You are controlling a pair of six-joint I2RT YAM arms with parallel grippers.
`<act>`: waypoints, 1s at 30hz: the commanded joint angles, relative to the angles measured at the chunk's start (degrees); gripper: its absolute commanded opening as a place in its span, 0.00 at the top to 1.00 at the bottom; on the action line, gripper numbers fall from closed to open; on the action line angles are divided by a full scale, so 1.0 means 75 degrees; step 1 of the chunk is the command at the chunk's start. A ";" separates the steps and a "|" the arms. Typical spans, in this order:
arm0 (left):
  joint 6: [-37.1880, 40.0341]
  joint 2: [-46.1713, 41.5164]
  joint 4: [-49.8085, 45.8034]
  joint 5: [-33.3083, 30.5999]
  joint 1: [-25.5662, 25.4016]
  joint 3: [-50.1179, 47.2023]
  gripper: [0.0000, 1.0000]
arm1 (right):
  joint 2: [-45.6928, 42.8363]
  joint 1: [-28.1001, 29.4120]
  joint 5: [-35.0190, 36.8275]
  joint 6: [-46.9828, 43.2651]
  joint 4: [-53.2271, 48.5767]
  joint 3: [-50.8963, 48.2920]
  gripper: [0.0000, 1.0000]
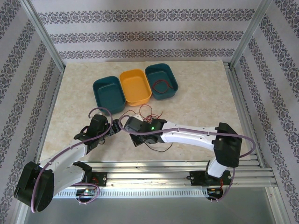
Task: Untangle the cables
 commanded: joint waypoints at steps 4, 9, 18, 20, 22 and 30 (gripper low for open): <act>0.0458 0.0134 0.0634 0.0582 0.0070 0.0229 0.01 | -0.0806 -0.0217 0.0251 -0.0130 -0.0255 0.0079 1.00; 0.0529 0.0311 0.0904 0.0884 0.0057 0.0282 0.01 | -0.1420 -0.0352 0.0373 -0.0225 -0.0257 -0.0020 1.00; 0.0593 0.0497 0.1327 0.1377 0.0065 0.0313 0.01 | -0.2436 -0.0799 0.0535 -0.0732 -0.0018 0.0023 1.00; 0.0644 0.0500 0.1472 0.1608 0.0064 0.0318 0.00 | -0.2560 -0.0910 0.0633 -0.0869 0.0010 0.0079 1.00; 0.0734 0.0499 0.1750 0.2054 0.0028 0.0281 0.01 | -0.2645 -0.1039 0.0706 -0.0984 0.0048 0.0129 1.00; 0.1277 0.0529 0.1261 0.2660 -0.0645 0.0408 0.03 | -0.2758 -0.1403 0.0964 -0.1168 -0.0017 0.0201 1.00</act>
